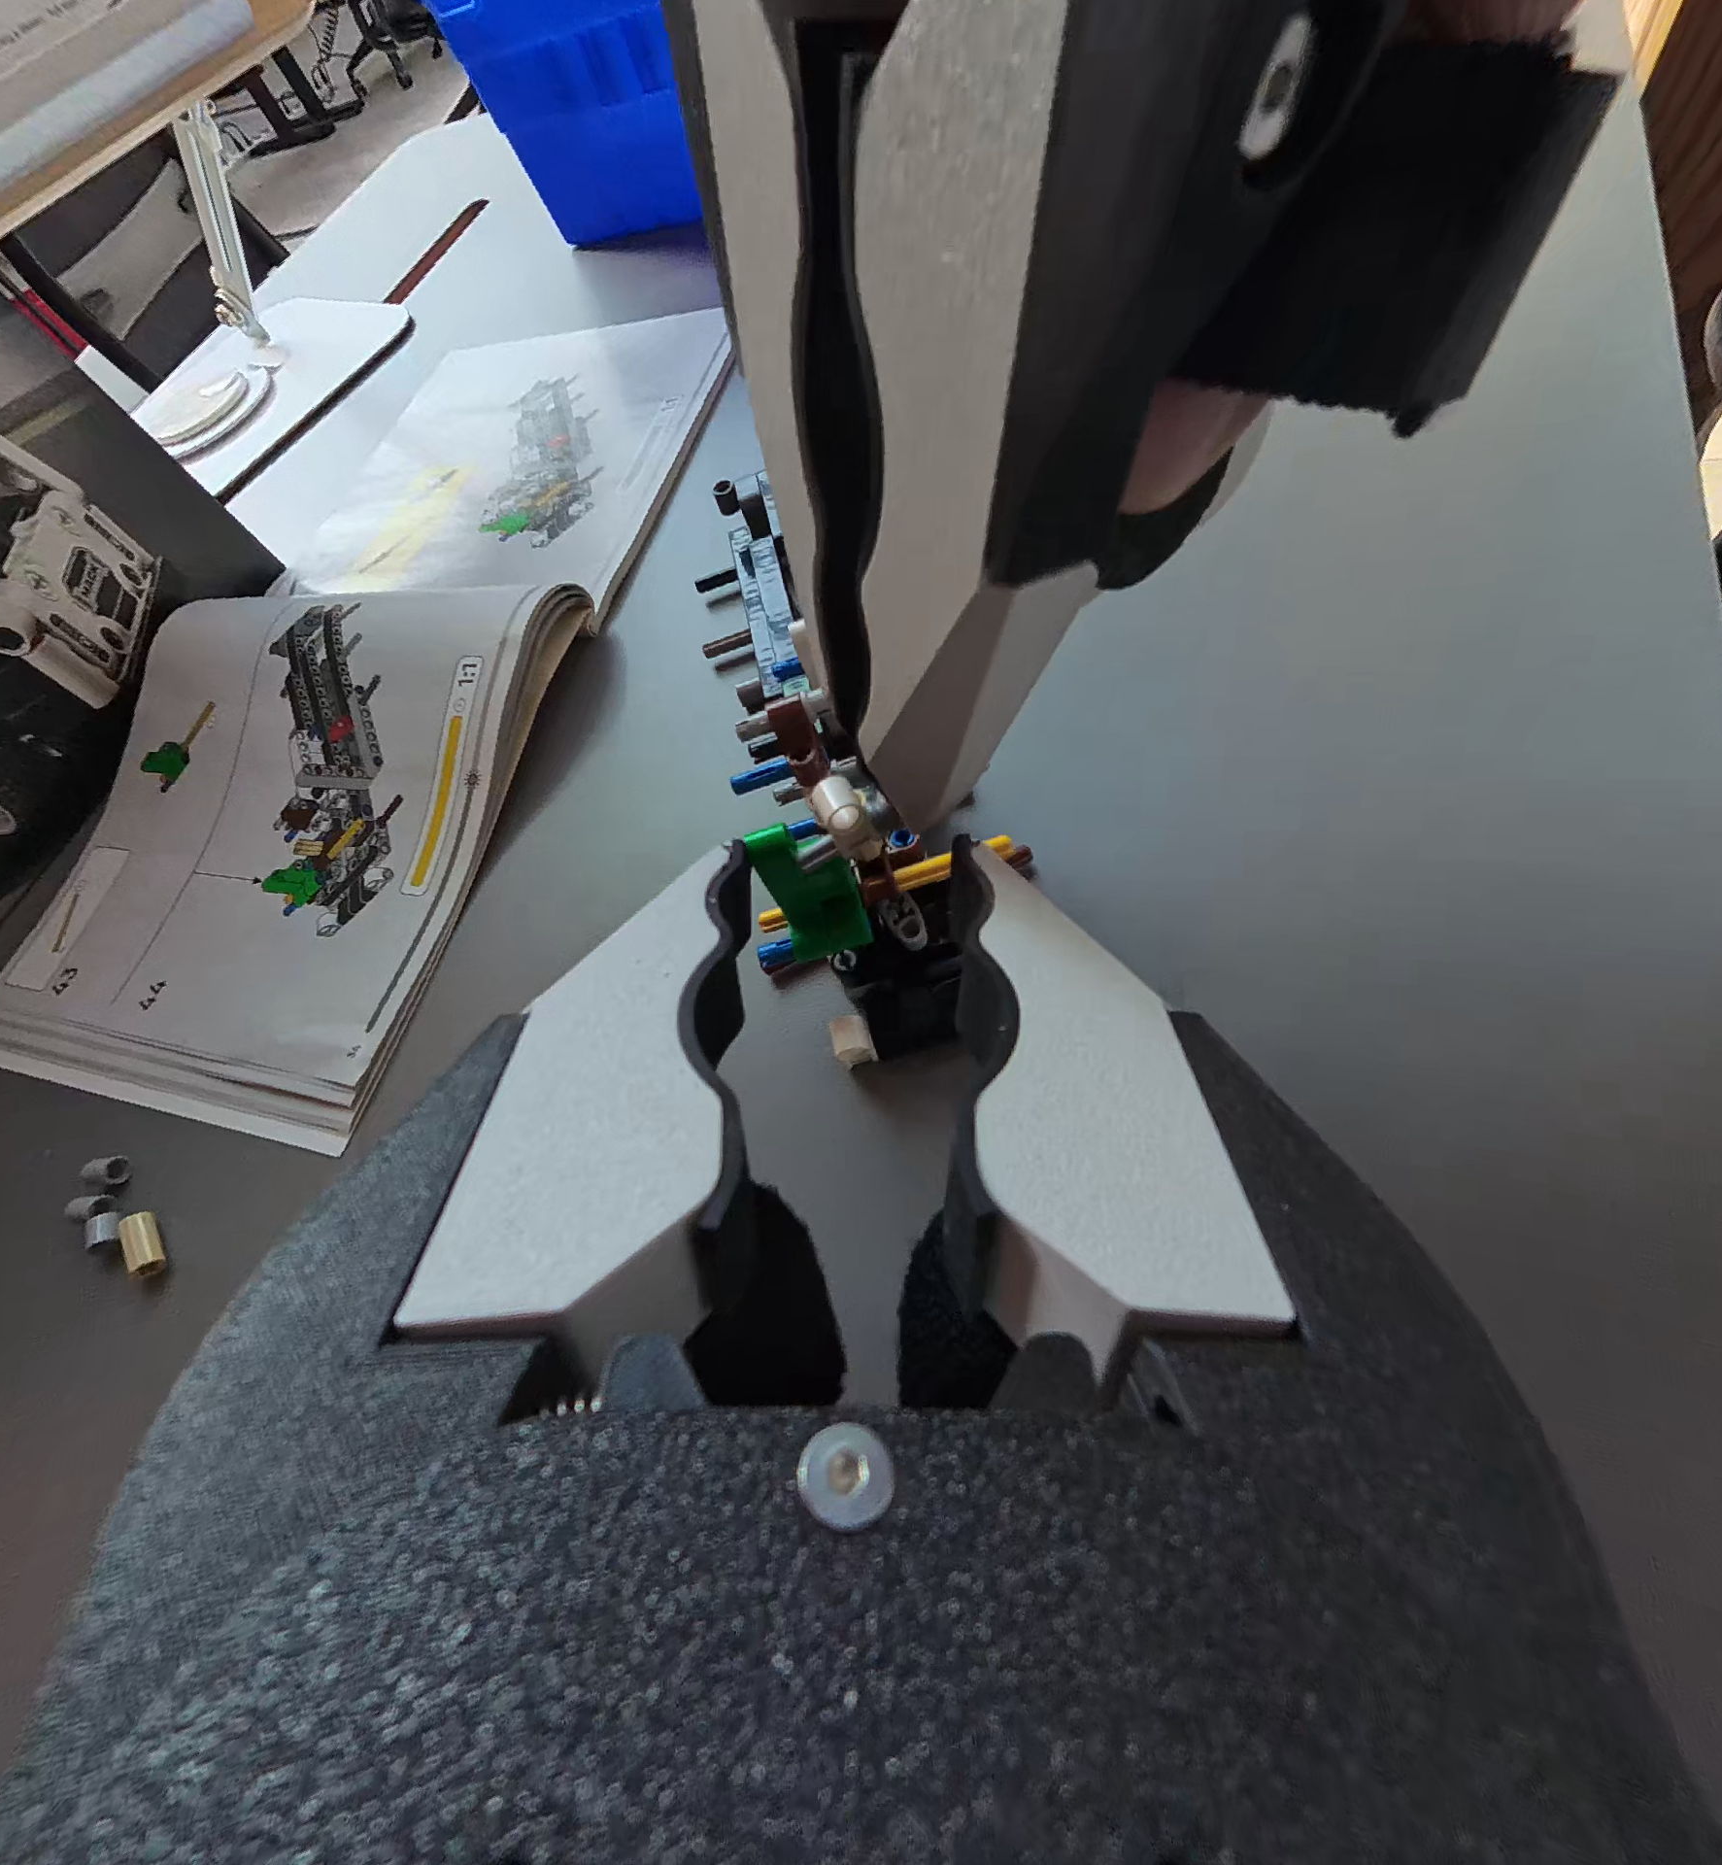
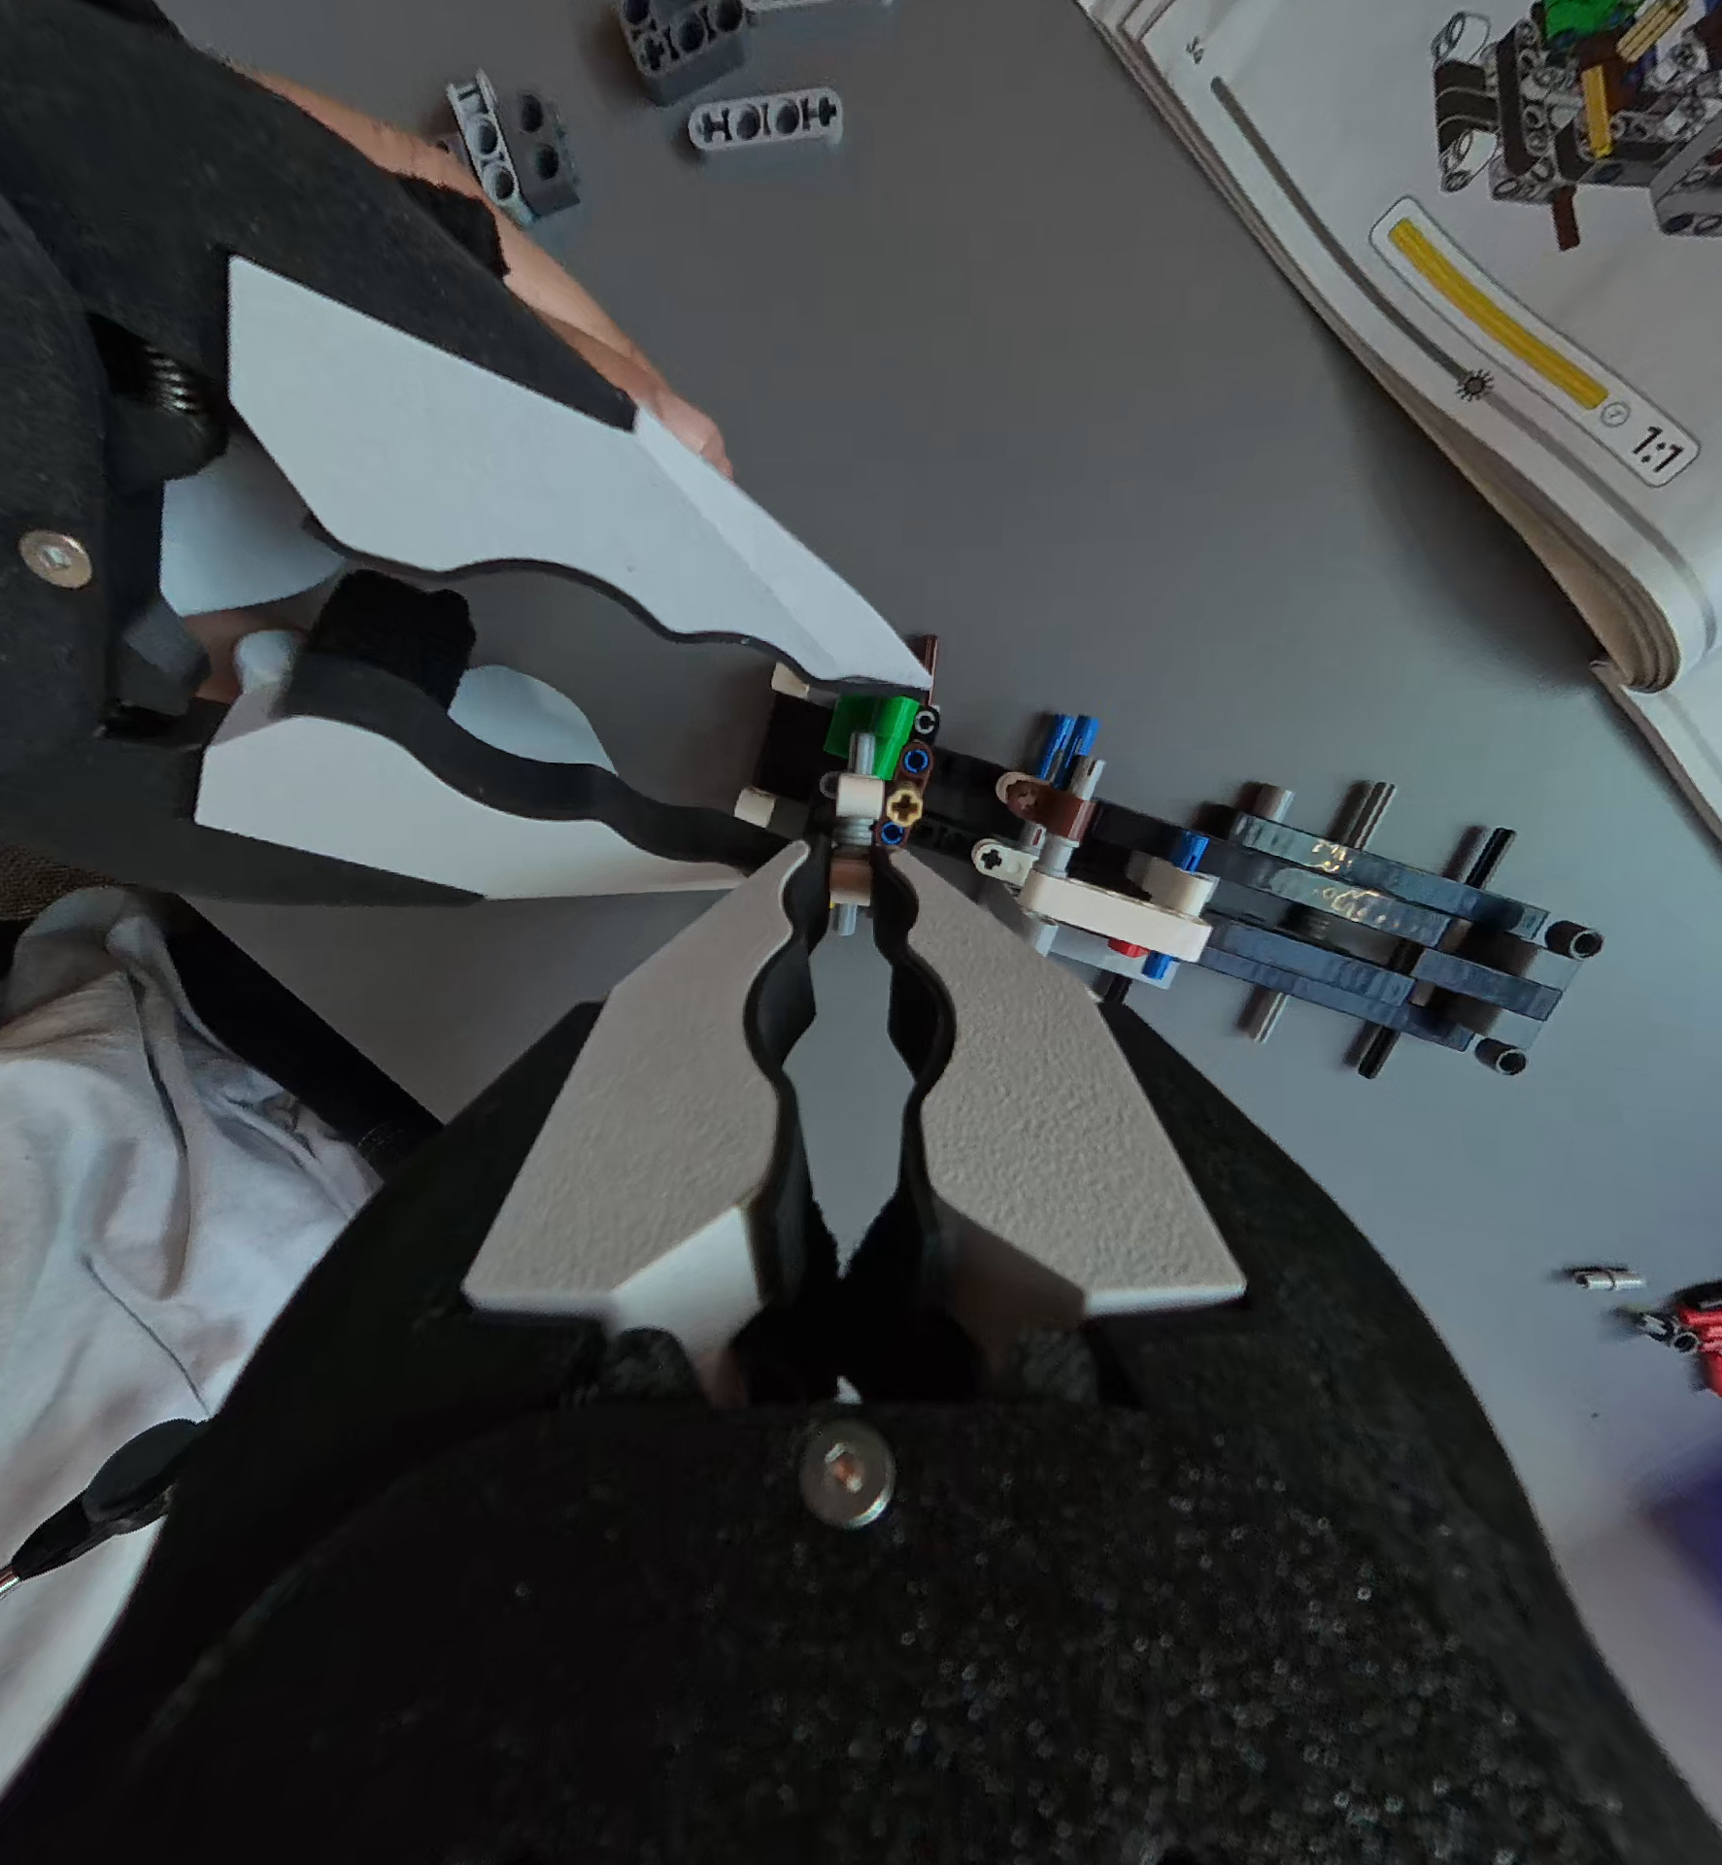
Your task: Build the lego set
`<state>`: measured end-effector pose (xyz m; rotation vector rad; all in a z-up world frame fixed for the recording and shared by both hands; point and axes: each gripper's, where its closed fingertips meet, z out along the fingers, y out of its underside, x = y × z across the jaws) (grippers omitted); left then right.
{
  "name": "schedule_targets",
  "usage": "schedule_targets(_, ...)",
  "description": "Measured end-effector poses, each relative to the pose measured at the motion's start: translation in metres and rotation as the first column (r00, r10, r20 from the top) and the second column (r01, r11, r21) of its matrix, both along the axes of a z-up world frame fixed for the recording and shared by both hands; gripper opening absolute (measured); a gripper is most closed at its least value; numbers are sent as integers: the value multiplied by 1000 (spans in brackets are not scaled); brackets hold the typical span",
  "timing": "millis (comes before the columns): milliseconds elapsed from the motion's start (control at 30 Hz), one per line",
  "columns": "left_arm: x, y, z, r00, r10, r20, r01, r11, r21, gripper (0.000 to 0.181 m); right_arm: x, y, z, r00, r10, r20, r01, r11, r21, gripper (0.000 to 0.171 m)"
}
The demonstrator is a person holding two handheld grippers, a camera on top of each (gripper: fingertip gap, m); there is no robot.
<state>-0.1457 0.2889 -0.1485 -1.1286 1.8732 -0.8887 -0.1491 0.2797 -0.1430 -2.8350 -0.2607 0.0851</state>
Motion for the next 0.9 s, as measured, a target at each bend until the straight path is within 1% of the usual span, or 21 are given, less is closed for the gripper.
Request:
schedule_targets(100,2,1,0,1000,12,-3,-12,1000,-5,35,3,0,1,1000,-21,1,21,1000,2,7)
schedule_targets(233,5,-1,0,1000,12,0,-12,1000,-2,38,4,-1,5,999,-32,0,32,999,12,7)
schedule_targets(300,7,-1,-1,1000,23,-4,-23,1000,5,39,7,-1,5,999,-40,14,40,999,9,7)
schedule_targets(433,8,-2,0,999,41,-2,-41,999,2,38,5,0,2,999,-47,-6,47,999,13,6)
schedule_targets(600,8,0,-2,998,61,-5,-61,998,12,40,6,3,1,998,-69,-10,70,996,53,6)
schedule_targets(700,8,1,-2,997,81,-4,-81,997,11,40,4,4,1,997,-76,13,74,993,89,6)
schedule_targets(800,8,2,-1,995,101,4,-101,995,19,38,2,5,1,996,-81,38,75,987,140,6)
schedule_targets(900,8,4,-1,993,121,16,-122,992,46,35,1,6,2,995,-103,16,99,980,174,6)
